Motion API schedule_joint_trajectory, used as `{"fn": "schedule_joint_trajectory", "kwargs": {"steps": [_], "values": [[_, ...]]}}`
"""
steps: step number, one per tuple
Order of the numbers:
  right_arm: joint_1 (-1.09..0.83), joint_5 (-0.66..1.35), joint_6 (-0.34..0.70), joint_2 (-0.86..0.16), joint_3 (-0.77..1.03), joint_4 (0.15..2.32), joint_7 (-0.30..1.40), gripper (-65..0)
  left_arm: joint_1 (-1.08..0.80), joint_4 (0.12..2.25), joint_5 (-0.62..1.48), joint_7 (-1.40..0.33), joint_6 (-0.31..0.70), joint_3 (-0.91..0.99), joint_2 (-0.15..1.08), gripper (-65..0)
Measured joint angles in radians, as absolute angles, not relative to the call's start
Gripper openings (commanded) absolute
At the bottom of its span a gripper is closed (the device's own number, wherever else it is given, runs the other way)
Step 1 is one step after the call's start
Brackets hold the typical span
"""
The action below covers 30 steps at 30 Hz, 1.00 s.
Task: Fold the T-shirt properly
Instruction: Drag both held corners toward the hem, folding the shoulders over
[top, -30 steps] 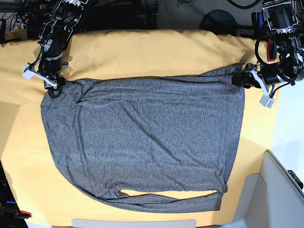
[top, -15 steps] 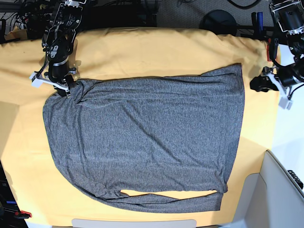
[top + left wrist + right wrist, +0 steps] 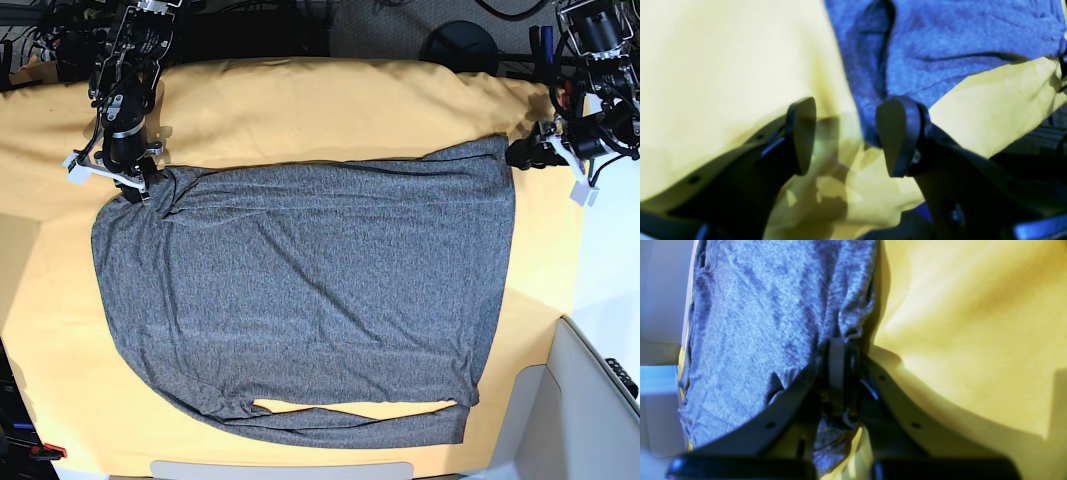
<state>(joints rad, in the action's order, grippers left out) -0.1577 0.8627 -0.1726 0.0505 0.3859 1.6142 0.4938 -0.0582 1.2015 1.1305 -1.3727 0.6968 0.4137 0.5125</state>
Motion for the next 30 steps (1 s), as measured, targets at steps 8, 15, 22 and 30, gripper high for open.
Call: {"fn": "schedule_joint_trajectory", "kwargs": {"steps": [8, 15, 22, 30], "values": [[-0.158, 0.863, -0.173, 0.051, 0.385, 1.615, 0.494, -65.0, -0.043, 1.205, 1.151, -1.362, 0.701, 0.387, 0.464, -32.5], [-0.163, 0.863, -0.171, 0.051, 0.385, 1.615, 0.493, -65.0, -0.028, 1.205, 1.148, -1.361, 0.701, 0.383, 0.446, -32.7], [-0.166, 0.862, -0.165, 0.05, 0.384, 1.615, 0.493, -65.0, -0.028, 1.205, 1.148, -1.36, 0.701, 0.383, 0.446, -34.9], [-0.169, 0.862, -0.165, 0.049, 0.383, 1.615, 0.493, -65.0, -0.034, 1.204, 1.135, -1.365, 0.7, 0.383, 0.43, -58.1]]}}
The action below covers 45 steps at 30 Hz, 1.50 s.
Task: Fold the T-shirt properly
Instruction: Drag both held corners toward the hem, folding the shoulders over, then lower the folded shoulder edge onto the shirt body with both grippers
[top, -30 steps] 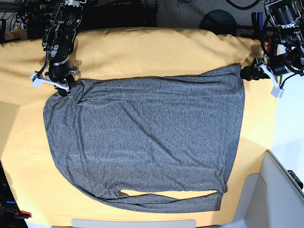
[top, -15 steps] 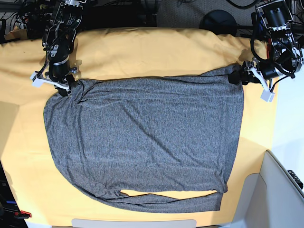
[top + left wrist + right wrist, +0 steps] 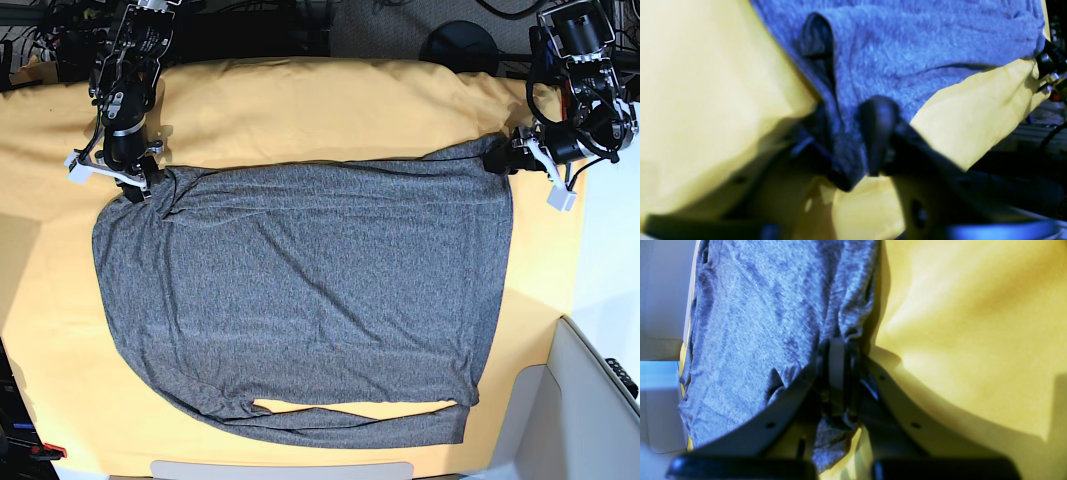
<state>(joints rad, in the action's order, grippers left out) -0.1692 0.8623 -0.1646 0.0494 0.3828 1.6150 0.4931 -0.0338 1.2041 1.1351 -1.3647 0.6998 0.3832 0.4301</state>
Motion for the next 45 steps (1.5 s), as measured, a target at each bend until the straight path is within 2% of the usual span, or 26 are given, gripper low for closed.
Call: {"fn": "schedule_joint_trajectory", "kwargs": {"steps": [2, 7, 15, 23, 29, 40, 45], "values": [[-0.175, 0.863, -0.161, 0.048, 0.382, 1.617, 0.493, -65.0, -0.033, 1.204, 1.132, -1.364, 0.699, 0.382, 0.422, -65.0], [-0.198, 0.871, -0.158, 0.019, 0.366, 1.622, 0.502, -65.0, -0.033, 1.209, 1.129, -1.364, 0.699, 0.363, 0.429, -64.8], [-0.239, 0.893, -0.163, -0.03, 0.352, 1.654, 0.516, -65.0, -0.044, 1.346, 1.103, -1.407, 0.696, 0.354, 0.419, -64.8], [-0.28, 0.886, -0.181, -0.085, 0.353, 1.739, 0.535, -65.0, -0.041, 1.347, 1.103, -1.406, 0.696, 0.362, 0.424, -64.8], [-0.273, 0.886, -0.181, -0.088, 0.353, 1.761, 0.539, -65.0, -0.027, 1.347, 1.103, -1.412, 0.696, 0.362, 0.442, -64.8], [-0.066, 0.886, -0.184, -0.082, 0.353, 1.643, 0.623, -65.0, 0.139, 1.337, 1.137, -1.411, 0.696, 0.335, 0.447, -64.8], [0.048, 0.88, -0.181, -0.083, 0.354, 1.538, 0.624, -65.0, 0.265, 1.184, 1.139, -1.407, 0.697, 0.278, 0.44, -64.8]]}}
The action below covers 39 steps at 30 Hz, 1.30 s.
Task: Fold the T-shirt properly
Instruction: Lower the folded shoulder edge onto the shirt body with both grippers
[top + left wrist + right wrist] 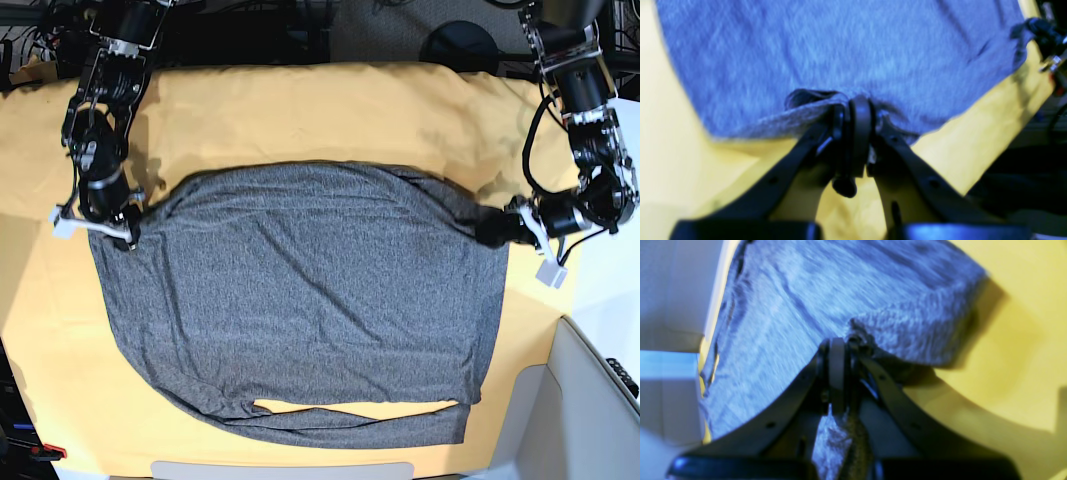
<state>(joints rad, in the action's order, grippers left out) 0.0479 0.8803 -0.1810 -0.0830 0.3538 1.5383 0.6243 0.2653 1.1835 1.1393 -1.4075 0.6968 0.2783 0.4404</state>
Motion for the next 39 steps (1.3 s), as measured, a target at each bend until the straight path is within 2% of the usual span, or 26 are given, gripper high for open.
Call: {"fn": "schedule_joint_trajectory", "kwargs": {"steps": [5, 9, 16, 20, 27, 39], "values": [[0.152, 0.879, -0.182, -0.085, 0.354, 1.428, 0.624, -65.0, 0.376, 1.019, 1.134, -1.406, 0.696, 0.212, 0.447, -64.8], [0.227, 0.879, -0.179, -0.086, 0.355, 1.345, 0.62, -65.0, 0.439, 0.92, 1.136, -1.343, 0.696, 0.165, 0.444, -64.8], [0.278, 0.876, -0.185, -0.085, 0.365, 1.292, 0.617, -65.0, 0.506, 0.82, 1.134, -1.276, 0.696, 0.164, 0.493, -64.8], [0.293, 0.879, -0.181, -0.086, 0.374, 1.291, 0.521, -65.0, 0.538, 0.761, 1.135, -1.23, 0.696, 0.17, 0.511, -64.8], [0.299, 0.878, -0.188, -0.087, 0.377, 1.167, 0.48, -65.0, 0.537, 0.74, 1.133, -1.176, 0.696, 0.168, 0.508, -64.8], [0.364, 0.73, -0.185, -0.079, 0.373, 1.161, 0.478, -65.0, 0.537, 0.74, 1.133, -1.086, 0.695, 0.17, 0.509, -64.8]]}}
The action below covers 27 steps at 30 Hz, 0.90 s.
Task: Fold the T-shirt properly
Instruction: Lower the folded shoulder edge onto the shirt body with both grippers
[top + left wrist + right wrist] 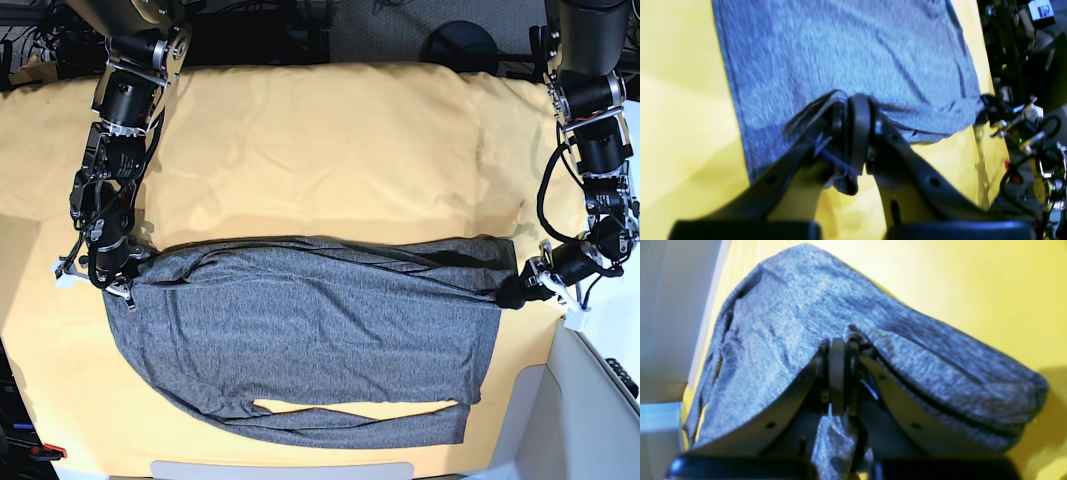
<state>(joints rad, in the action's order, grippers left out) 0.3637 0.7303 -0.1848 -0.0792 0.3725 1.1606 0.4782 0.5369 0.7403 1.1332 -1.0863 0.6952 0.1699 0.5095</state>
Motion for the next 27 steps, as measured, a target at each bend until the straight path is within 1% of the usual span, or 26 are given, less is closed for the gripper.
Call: {"fn": "schedule_joint_trajectory", "kwargs": {"steps": [8, 9, 11, 12, 14, 16, 18, 19, 22, 27], "values": [[0.372, 0.646, -0.183, -0.08, 0.373, 1.14, 0.478, -65.0, 0.507, 0.74, 1.129, -1.048, 0.692, 0.167, 0.505, -64.6], [0.378, 0.639, -0.18, -0.08, 0.373, 1.124, 0.478, -64.4, 0.504, 0.74, 1.129, -1.042, 0.689, 0.167, 0.505, -64.5], [0.39, 0.638, -0.179, -0.08, 0.373, 1.082, 0.476, -59.2, 0.496, 0.74, 1.13, -1.036, 0.689, 0.167, 0.505, -62.9], [0.397, 0.639, -0.177, -0.08, 0.373, 1.063, 0.478, -55.6, 0.492, 0.74, 1.129, -1.025, 0.688, 0.167, 0.504, -60.9], [0.41, 0.641, -0.168, -0.08, 0.373, 1.032, 0.466, -46.3, 0.484, 0.74, 1.131, -1.02, 0.689, 0.167, 0.504, -53.0], [0.427, 0.649, -0.16, -0.081, 0.373, 1.008, 0.458, -36.8, 0.479, 0.74, 1.13, -1.024, 0.688, 0.167, 0.505, -41.4], [0.432, 0.647, -0.157, -0.072, 0.371, 1.008, 0.449, -31.6, 0.477, 0.74, 1.129, -1.028, 0.689, 0.167, 0.505, -33.6], [0.429, 0.644, -0.158, -0.065, 0.371, 1.018, 0.446, -31.1, 0.473, 0.74, 1.133, -1.026, 0.689, 0.167, 0.505, -32.6], [0.403, 0.642, -0.158, -0.06, 0.37, 1.068, 0.466, -31.3, 0.461, 0.742, 1.136, -1.028, 0.686, 0.167, 0.505, -34.5], [0.331, 0.646, -0.185, -0.059, 0.379, 1.254, 0.487, -31.3, 0.458, 0.742, 1.133, -1.073, 0.681, 0.166, 0.509, -34.7]]}}
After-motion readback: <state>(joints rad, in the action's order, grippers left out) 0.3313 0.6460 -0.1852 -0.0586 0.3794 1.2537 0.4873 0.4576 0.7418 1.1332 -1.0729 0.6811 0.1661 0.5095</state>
